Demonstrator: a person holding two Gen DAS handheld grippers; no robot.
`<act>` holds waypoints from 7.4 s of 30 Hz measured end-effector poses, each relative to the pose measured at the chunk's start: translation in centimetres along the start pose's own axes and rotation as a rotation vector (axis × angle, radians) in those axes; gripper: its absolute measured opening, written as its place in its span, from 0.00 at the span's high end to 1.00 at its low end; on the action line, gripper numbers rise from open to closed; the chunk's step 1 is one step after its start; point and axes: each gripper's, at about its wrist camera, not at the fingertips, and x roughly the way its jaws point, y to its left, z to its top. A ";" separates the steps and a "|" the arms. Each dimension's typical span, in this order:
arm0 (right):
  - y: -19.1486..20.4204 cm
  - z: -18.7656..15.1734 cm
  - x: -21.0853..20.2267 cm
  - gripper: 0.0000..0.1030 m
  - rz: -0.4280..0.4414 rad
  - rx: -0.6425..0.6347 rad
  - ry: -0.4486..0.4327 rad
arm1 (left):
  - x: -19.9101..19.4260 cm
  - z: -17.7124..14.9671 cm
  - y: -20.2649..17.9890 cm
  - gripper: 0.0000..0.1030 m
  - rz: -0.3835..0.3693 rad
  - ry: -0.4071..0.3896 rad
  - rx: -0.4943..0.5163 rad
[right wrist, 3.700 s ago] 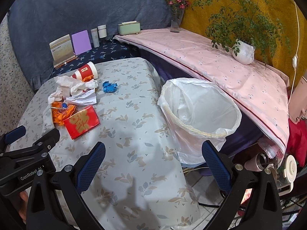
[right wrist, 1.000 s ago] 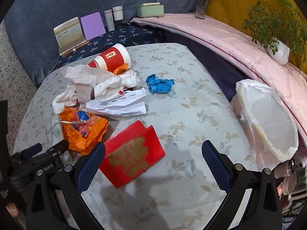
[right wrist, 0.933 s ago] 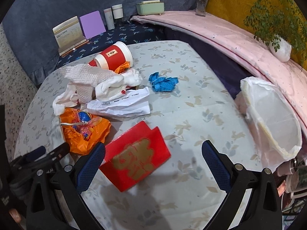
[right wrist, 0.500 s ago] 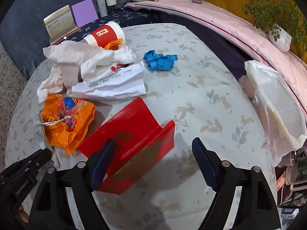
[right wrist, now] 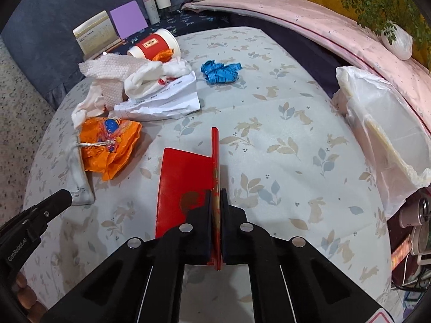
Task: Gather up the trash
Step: 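Grasp the grey drawstring pouch with the left gripper while the right holds the red box, then carry the pouch and red box with both grippers over the white bin, then open both grippers to drop the pouch and red box into the bin, then grasp the orange plastic bag with the left gripper, then grasp the white mesh tissue with the right gripper while the left holds the orange bag, then carry the orange bag and white tissue with both grippers over the bin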
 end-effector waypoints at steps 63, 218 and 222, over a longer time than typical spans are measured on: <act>-12.0 2.2 -9.6 0.96 -0.048 0.161 -0.255 | -1.0 3.4 -16.7 0.96 -0.174 -0.056 0.217; 8.3 12.9 -1.6 0.95 0.288 -0.101 -0.197 | -2.7 6.9 3.9 0.86 0.058 -0.119 -0.212; 6.3 13.2 -5.2 0.95 0.299 -0.079 -0.262 | -3.6 6.9 1.9 0.86 0.043 -0.134 -0.181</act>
